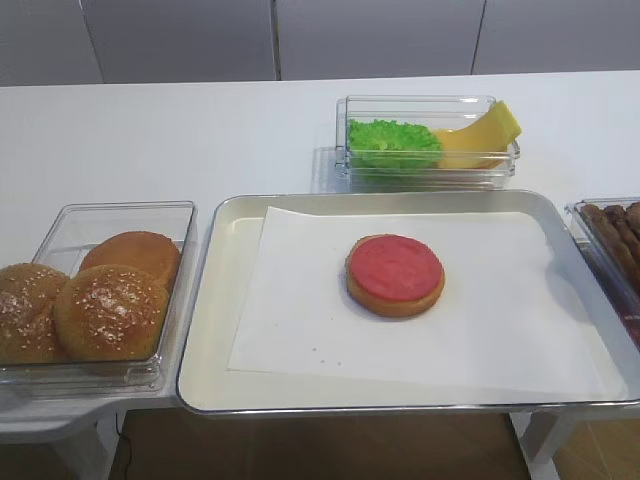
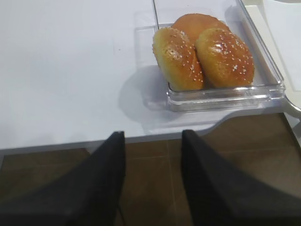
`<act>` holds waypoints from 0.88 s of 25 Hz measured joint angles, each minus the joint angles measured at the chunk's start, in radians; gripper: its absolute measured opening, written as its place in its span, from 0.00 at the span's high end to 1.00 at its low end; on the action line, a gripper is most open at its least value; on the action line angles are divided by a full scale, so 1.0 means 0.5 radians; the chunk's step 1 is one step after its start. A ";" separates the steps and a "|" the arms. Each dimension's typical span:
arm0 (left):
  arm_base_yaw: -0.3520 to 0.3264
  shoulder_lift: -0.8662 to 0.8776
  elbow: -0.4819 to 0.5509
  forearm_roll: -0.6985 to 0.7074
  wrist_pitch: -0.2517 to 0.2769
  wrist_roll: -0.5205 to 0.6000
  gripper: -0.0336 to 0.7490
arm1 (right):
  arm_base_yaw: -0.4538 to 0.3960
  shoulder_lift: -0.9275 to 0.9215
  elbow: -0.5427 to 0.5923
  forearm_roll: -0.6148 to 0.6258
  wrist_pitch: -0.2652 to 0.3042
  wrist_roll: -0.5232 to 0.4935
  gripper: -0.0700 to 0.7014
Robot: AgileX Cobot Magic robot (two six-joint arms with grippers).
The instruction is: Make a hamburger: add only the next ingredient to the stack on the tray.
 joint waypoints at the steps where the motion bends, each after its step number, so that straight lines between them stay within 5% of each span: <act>1: 0.000 0.000 0.000 0.000 0.000 0.000 0.58 | 0.000 -0.075 0.033 0.000 0.004 0.000 0.34; 22: 0.000 0.000 0.000 0.000 0.000 0.000 0.58 | 0.000 -1.454 0.687 0.000 0.016 0.004 0.34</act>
